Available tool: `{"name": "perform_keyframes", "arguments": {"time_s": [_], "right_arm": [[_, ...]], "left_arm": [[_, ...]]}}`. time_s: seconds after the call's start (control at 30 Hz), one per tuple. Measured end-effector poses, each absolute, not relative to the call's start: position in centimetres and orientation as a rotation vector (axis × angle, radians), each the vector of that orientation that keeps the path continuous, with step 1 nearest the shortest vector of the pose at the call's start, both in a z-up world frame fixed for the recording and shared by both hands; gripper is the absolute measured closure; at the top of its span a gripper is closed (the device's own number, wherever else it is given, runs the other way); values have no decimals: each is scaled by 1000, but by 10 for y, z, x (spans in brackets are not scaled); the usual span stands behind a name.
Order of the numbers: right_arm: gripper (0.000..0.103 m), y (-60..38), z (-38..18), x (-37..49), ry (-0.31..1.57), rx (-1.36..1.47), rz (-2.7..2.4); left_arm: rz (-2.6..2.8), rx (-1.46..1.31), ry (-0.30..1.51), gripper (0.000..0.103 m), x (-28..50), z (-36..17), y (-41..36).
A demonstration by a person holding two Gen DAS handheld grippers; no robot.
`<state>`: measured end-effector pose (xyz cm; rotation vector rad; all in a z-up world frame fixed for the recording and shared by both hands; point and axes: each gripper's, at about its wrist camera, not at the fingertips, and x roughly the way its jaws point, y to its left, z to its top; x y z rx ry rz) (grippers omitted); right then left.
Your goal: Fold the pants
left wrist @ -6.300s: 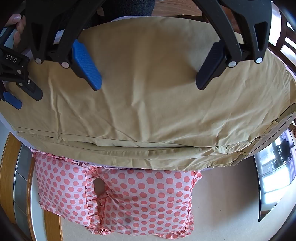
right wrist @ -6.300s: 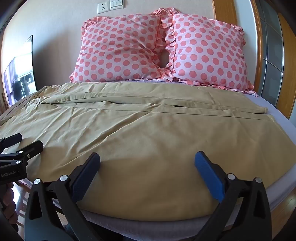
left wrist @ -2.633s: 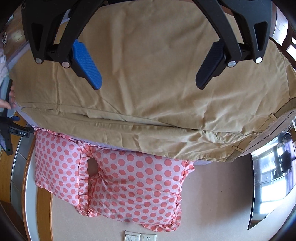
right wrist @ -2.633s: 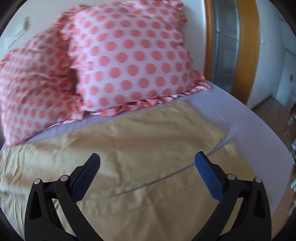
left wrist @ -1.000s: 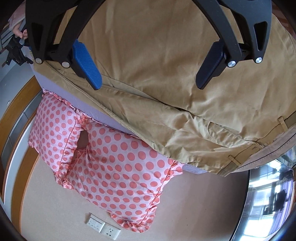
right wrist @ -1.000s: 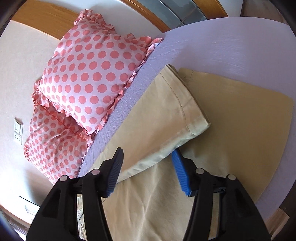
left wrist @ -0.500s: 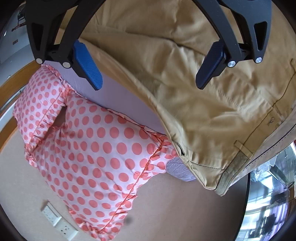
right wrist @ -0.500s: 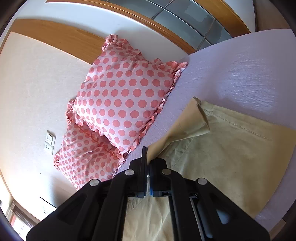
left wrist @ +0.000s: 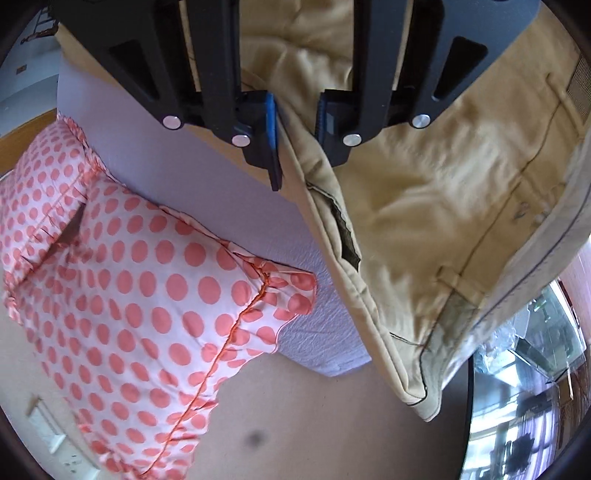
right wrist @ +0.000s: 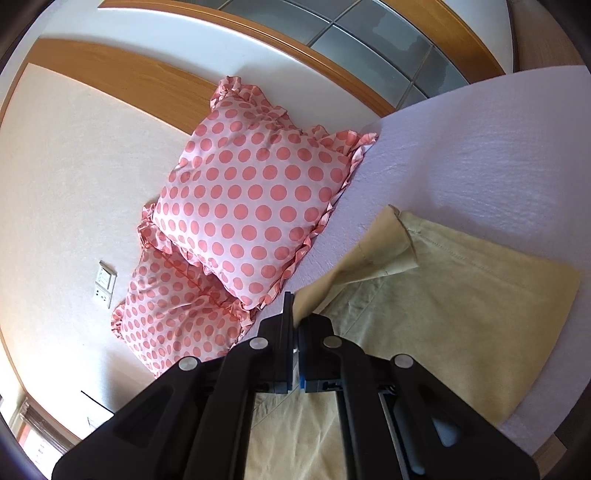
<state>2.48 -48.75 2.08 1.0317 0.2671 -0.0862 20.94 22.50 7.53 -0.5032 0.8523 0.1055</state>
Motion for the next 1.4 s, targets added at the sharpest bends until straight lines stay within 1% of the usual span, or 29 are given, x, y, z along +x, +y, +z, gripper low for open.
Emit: {"name": "perform_keyframes", "arguments": {"time_s": [0.07,0.13,0.23,0.33,0.43,0.8,0.87,0.93,0.97,1.0,1.03,1.07,1.13,1.23,1.3,1.33,1.37,1.4], "right_arm": [[101,-491,24,14,259,1019,-106],[101,-493,24,2,262,1009,-132],[101,-494,16,-15,295,1003,-180],[101,-495,1,-26,334,1025,-221],[101,-499,-11,-33,350,1056,-237],[101,-499,-23,-42,395,1049,-264],[101,-499,-23,-43,413,1033,-278],[94,-499,-19,-47,415,1023,-309],[79,-500,-17,-51,412,1015,-341],[58,-501,-14,-56,396,1000,-376],[49,-502,-11,-61,376,982,-415],[46,-503,-9,-64,362,961,-443],[46,-505,-9,-62,375,933,-453],[47,-503,-9,-55,382,888,-445],[61,-499,-12,-48,395,884,-409],[65,-497,-13,-45,400,876,-392],[83,-494,-15,-42,412,858,-381],[96,-492,-17,-38,426,848,-358]], "left_arm": [[71,-498,808,87,157,88,229],[64,-484,784,85,104,91,230],[101,-454,779,81,39,73,232],[121,-491,820,81,2,47,234],[112,-536,849,81,-13,26,242],[63,-545,811,81,-23,22,244],[62,-539,812,78,-24,22,243],[67,-527,808,72,-26,23,244],[75,-522,803,70,-28,24,245],[88,-516,797,67,-31,25,247],[98,-512,790,65,-34,26,249],[107,-511,783,64,-37,27,252],[131,-520,772,59,-43,27,258],[161,-556,757,57,-53,23,271],[177,-576,753,55,-58,19,277],[185,-581,751,54,-60,18,280],[186,-587,751,54,-62,16,282],[182,-594,749,53,-63,15,284]]}}
